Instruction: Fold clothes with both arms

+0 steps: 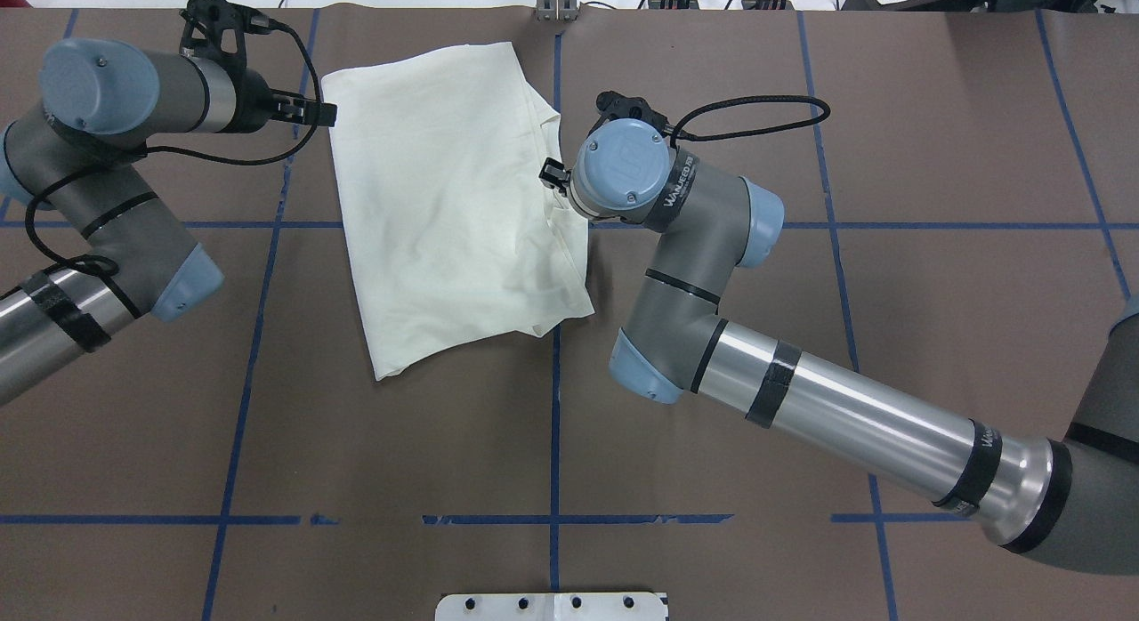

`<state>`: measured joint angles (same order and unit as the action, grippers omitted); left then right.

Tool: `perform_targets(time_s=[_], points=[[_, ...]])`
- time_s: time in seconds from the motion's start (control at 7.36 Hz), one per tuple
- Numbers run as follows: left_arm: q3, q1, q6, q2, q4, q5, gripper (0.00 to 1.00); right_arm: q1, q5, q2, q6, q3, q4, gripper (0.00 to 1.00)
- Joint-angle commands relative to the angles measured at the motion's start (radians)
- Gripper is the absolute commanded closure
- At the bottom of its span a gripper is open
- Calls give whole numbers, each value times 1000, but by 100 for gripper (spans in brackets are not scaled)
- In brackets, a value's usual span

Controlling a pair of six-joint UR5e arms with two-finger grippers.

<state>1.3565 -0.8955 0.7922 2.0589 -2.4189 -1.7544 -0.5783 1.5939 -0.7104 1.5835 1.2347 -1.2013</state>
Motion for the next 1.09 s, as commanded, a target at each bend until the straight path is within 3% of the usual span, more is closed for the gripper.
perform_targets(time_s=[0.0,0.68,0.82,0.95], points=[[4,1,-1,-3,0,-2,0,26,-26,12,-40,-14,-52,38],[1,3,-1,-3,0,-2,0,51,-52,17,-80,-35,-50,46],[0,4,-1,-3,0,-2,0,52,-60,17,-80,-35,-50,52],[0,4,-1,-3,0,-2,0,51,-60,19,-80,-35,-50,78]])
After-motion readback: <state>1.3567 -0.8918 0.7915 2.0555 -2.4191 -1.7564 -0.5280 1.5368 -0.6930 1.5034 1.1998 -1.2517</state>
